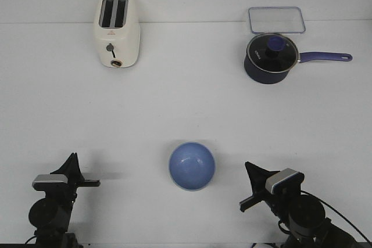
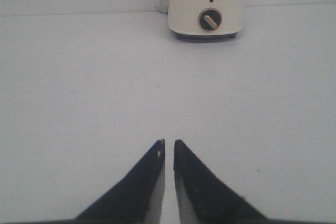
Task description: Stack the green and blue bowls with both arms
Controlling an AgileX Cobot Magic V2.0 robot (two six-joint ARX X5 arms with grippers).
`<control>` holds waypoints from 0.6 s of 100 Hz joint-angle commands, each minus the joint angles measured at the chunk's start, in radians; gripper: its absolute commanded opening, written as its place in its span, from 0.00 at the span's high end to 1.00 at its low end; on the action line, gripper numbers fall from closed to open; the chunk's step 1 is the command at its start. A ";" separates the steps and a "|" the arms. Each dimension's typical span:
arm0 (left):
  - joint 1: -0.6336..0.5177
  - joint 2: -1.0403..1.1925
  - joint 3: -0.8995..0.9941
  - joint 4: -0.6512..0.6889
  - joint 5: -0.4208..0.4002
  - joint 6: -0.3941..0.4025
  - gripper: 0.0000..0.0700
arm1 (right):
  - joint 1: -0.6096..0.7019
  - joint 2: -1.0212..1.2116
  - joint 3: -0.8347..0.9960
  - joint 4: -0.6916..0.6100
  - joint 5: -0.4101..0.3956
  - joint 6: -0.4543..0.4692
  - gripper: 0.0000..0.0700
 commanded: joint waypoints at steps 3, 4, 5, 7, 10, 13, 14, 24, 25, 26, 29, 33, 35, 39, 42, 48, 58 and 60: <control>0.001 -0.002 -0.020 0.010 0.005 0.012 0.98 | -0.117 -0.022 -0.019 0.039 -0.012 -0.140 0.99; 0.001 -0.002 -0.020 0.010 0.005 0.012 0.98 | -0.137 -0.026 -0.025 0.045 -0.021 -0.148 0.99; 0.001 -0.002 -0.020 0.010 0.005 0.012 0.98 | -0.158 -0.031 -0.032 0.052 -0.031 -0.155 0.99; 0.001 -0.002 -0.020 0.010 0.005 0.012 0.98 | -0.204 -0.040 -0.047 0.069 -0.053 -0.171 0.99; 0.001 -0.002 -0.020 0.010 0.005 0.012 0.98 | -0.277 -0.058 -0.072 0.097 -0.095 -0.192 0.99; 0.001 -0.002 -0.020 0.010 0.005 0.012 0.98 | -0.353 -0.078 -0.103 0.129 -0.142 -0.211 0.99; 0.001 -0.002 -0.020 0.010 0.005 0.012 0.98 | -0.378 -0.086 -0.115 0.140 -0.157 -0.217 0.99; 0.001 -0.002 -0.020 0.010 0.005 0.012 0.98 | -0.609 -0.179 -0.233 0.214 -0.270 -0.262 0.99; 0.001 -0.002 -0.020 0.010 0.005 0.012 0.98 | -0.629 -0.188 -0.244 0.218 -0.279 -0.263 0.99; 0.001 -0.002 -0.020 0.010 0.005 0.012 0.98 | -0.647 -0.197 -0.255 0.222 -0.285 -0.263 0.99; 0.001 -0.002 -0.020 0.010 0.005 0.012 0.98 | -0.697 -0.222 -0.288 0.232 -0.304 -0.265 0.99; 0.001 -0.002 -0.020 0.010 0.005 0.012 0.98 | -0.748 -0.252 -0.331 0.245 -0.316 -0.265 0.99; 0.001 -0.002 -0.020 0.010 0.005 0.012 0.98 | -0.772 -0.268 -0.356 0.251 -0.315 -0.265 0.99; 0.001 -0.002 -0.020 0.010 0.005 0.012 0.98 | -0.794 -0.286 -0.386 0.255 -0.315 -0.265 0.99; 0.001 -0.002 -0.020 0.010 0.005 0.012 0.98 | -0.806 -0.300 -0.410 0.260 -0.315 -0.266 0.99; 0.001 -0.002 -0.020 0.010 0.005 0.012 0.98 | -0.815 -0.323 -0.449 0.266 -0.315 -0.266 0.99; 0.001 -0.002 -0.020 0.010 0.005 0.012 0.98 | -0.816 -0.328 -0.481 0.312 -0.317 -0.270 0.99; 0.001 -0.002 -0.020 0.010 0.005 0.012 0.98 | -0.816 -0.328 -0.485 0.322 -0.318 -0.276 0.99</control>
